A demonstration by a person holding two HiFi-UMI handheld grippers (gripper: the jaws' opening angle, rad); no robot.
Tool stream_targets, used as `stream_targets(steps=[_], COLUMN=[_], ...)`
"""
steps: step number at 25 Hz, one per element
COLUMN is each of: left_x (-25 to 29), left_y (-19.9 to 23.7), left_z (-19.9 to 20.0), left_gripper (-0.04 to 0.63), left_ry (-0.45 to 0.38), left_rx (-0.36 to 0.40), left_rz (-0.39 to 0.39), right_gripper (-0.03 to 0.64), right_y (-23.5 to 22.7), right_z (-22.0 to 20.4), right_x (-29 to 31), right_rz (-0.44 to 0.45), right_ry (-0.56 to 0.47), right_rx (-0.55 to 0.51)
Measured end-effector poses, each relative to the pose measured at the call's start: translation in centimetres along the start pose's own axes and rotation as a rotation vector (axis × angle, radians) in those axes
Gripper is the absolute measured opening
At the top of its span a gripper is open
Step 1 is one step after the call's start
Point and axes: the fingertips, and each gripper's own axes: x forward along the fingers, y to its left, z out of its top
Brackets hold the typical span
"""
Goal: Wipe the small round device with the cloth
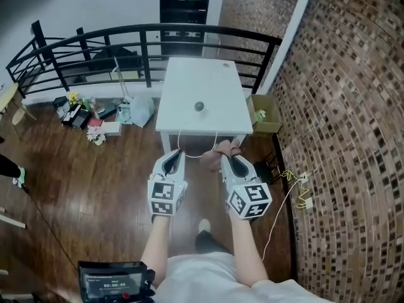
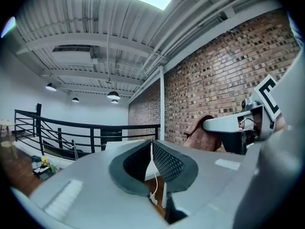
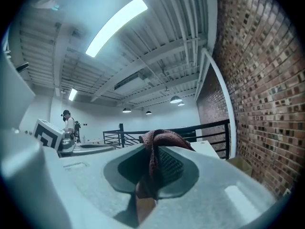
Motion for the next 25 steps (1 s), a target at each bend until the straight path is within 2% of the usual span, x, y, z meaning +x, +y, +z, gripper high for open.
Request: stream_targets(steps=[4,7,13,18,22,25], left_x=[8.2,13.0,20.8,27.0,31.1,31.9], left_y=[1.5,2.2,5.0,10.1,13.6,16.9], left_z=[3.0,3.9,3.0,1.6,0.7,-1.2], left_gripper=[0.020,0.021,0.034,0.034,0.034,0.066], left_ry=[-0.011,-0.005,0.052,0.066,0.078,0.122], left_rx=[0.036,0.056,0.049,0.050,0.072,0.097], left_rz=[0.033,0.049,0.038,0.027,-0.042,-0.103], right_gripper=[0.043,0.043,0.043,0.043,0.043,0.043], right_y=[-4.7,-8.6,-13.3,-16.1,-18.5,-19.7], right_z=[3.3,4.9,2.6,3.3,4.8,5.9], right_x=[6.5,10.7,17.9,24.7,29.8,32.7], right_rz=[0.073,0.084,0.079,0.062,0.033,-0.002], right_ry=[-0.020,-0.047,0.032,0.029,0.023,0.004], right_rx=[0.000,0.033,0.089,0.053,0.006,-0.005])
